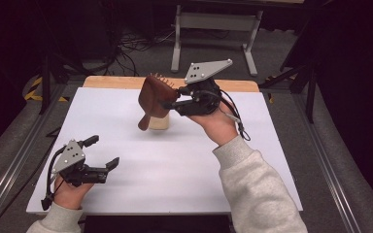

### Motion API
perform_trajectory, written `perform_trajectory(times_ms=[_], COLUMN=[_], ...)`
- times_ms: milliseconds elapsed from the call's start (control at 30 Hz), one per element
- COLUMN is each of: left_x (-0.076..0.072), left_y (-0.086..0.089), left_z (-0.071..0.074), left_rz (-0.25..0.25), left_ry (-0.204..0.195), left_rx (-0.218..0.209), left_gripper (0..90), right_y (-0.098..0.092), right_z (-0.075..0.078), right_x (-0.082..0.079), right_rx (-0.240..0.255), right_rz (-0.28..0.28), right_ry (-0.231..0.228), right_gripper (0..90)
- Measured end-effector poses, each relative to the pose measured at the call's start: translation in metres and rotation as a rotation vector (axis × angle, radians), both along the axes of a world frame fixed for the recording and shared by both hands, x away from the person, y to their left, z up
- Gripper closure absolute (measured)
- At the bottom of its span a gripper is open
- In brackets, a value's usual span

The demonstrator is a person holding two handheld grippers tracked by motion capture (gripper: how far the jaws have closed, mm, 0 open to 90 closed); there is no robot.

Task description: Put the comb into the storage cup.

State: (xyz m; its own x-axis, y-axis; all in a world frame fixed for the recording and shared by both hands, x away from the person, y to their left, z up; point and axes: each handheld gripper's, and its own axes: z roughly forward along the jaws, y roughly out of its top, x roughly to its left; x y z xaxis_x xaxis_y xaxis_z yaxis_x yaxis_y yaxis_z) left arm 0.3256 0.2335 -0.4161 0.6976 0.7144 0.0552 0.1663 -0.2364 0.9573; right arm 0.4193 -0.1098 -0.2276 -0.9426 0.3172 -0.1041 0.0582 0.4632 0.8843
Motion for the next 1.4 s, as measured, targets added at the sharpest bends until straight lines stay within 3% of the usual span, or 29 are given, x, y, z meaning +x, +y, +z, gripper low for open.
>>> perform_trajectory(times_ms=[567,1000,1400], left_x=[0.0,0.0,0.001], left_y=[0.0,0.001,0.001], left_z=[0.001,0.001,0.0], left_rz=[0.004,0.005,0.005], left_ry=[0.001,0.004,0.004], left_rx=[0.0,0.006,0.006], left_gripper=[2.7,2.7,2.7], right_y=[-0.007,-0.009,-0.007], right_z=[0.009,0.006,-0.002], right_x=[0.024,0.045,0.061], right_rx=[0.002,0.01,0.016], right_rz=[-0.096,-0.173,-0.213], right_ry=[-0.032,-0.044,-0.028], right_gripper=[63.0,63.0,63.0])
